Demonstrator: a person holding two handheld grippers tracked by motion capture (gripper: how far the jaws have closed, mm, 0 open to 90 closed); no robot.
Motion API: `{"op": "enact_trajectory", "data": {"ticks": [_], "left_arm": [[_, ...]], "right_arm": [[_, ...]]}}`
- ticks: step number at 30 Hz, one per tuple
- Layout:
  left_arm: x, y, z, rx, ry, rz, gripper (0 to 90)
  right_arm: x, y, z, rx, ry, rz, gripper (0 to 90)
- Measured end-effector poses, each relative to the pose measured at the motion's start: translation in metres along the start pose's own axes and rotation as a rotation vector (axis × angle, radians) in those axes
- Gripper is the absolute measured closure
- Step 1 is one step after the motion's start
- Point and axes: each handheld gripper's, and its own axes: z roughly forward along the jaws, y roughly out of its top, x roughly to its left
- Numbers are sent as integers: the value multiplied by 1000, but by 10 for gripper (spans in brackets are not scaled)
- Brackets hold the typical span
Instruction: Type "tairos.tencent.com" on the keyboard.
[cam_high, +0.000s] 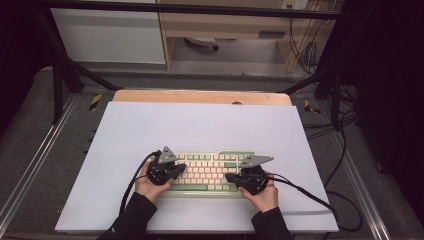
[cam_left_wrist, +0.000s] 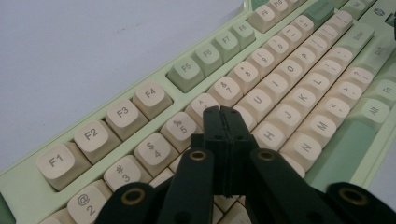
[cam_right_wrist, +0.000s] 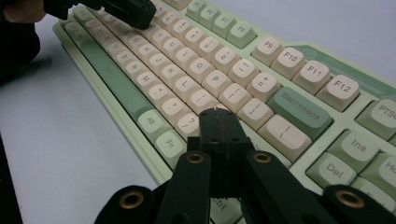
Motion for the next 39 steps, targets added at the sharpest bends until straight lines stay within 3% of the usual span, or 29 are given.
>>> {"op": "enact_trajectory", "data": {"ticks": [13, 25, 39], "left_arm": [[-1, -2, 1, -3, -5, 4, 898], [-3, -6, -13, -18, -4, 19, 897], [7, -13, -30, -34, 7, 0, 898]], "right_arm": [[0, 0, 1, 2, 3, 0, 900], [0, 0, -1, -2, 7, 2, 900], [0, -2, 1, 5, 10, 3, 900]]}}
